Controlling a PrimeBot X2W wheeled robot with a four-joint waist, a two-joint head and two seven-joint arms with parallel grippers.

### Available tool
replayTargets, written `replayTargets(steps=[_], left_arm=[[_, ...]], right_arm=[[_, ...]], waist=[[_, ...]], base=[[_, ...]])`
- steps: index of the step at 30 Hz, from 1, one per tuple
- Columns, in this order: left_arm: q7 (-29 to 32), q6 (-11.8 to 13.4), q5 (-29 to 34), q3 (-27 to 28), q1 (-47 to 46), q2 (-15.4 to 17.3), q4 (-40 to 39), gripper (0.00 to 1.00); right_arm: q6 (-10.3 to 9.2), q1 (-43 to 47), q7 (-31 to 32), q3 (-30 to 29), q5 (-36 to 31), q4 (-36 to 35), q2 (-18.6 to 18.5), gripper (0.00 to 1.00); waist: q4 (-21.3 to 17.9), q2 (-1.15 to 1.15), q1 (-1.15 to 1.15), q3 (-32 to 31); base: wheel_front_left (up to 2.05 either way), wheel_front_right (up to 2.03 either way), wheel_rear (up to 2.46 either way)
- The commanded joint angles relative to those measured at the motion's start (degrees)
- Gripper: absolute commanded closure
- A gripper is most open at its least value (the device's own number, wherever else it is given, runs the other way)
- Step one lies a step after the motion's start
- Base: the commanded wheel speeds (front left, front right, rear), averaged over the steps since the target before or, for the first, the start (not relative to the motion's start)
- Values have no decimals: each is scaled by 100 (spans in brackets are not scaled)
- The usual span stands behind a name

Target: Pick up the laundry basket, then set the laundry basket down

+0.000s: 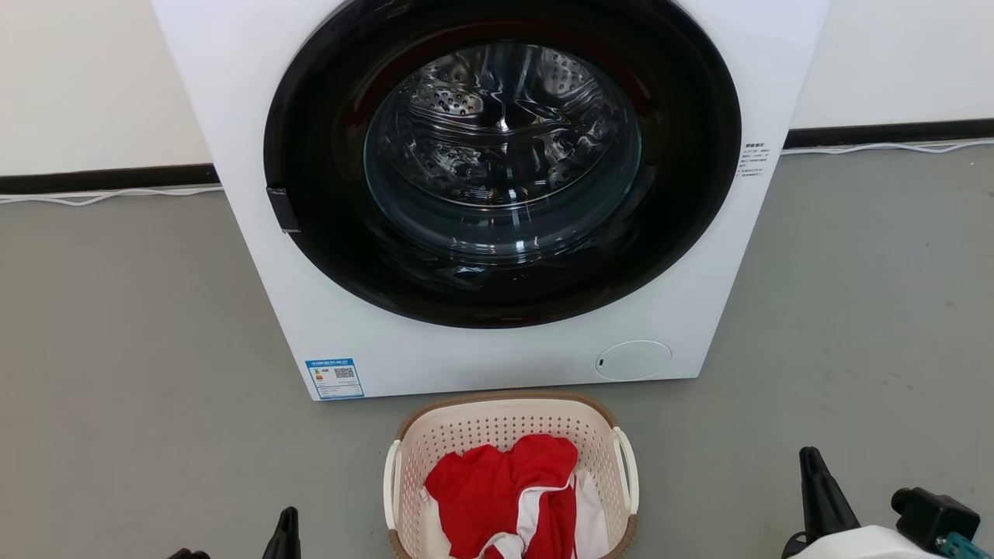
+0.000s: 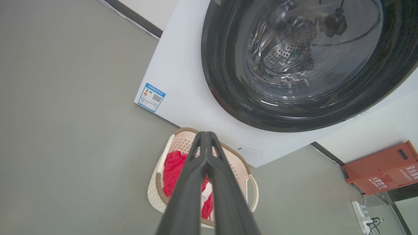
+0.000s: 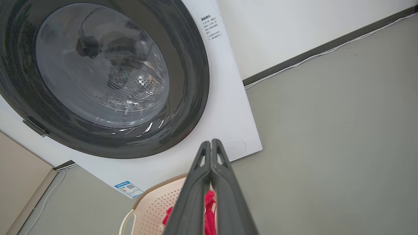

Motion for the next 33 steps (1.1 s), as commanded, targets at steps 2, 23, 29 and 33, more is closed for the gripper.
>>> replayTargets(steps=[2, 23, 29, 33], left_arm=[[74, -60, -231, 95, -345, 38, -187, 100], [411, -137, -1332, 231, -514, 51, -305, 100], [513, -160, -1662, 272, -565, 55, -340, 100], [580, -175, -1882, 300, -599, 58, -364, 100]], right_arm=[[3, -221, 99, 37, 313, -220, -41, 100], [5, -305, 431, 42, 1768, -392, -47, 100], [5, -330, 531, 44, 2204, -443, -49, 100], [5, -347, 597, 45, 2495, -478, -50, 100]], waist=[[6, -1, -1, 6], [45, -1, -1, 47], [57, -1, -1, 60], [65, -1, -1, 68]], base=[[0, 0, 0], [0, 0, 0], [0, 0, 0], [0, 0, 0]])
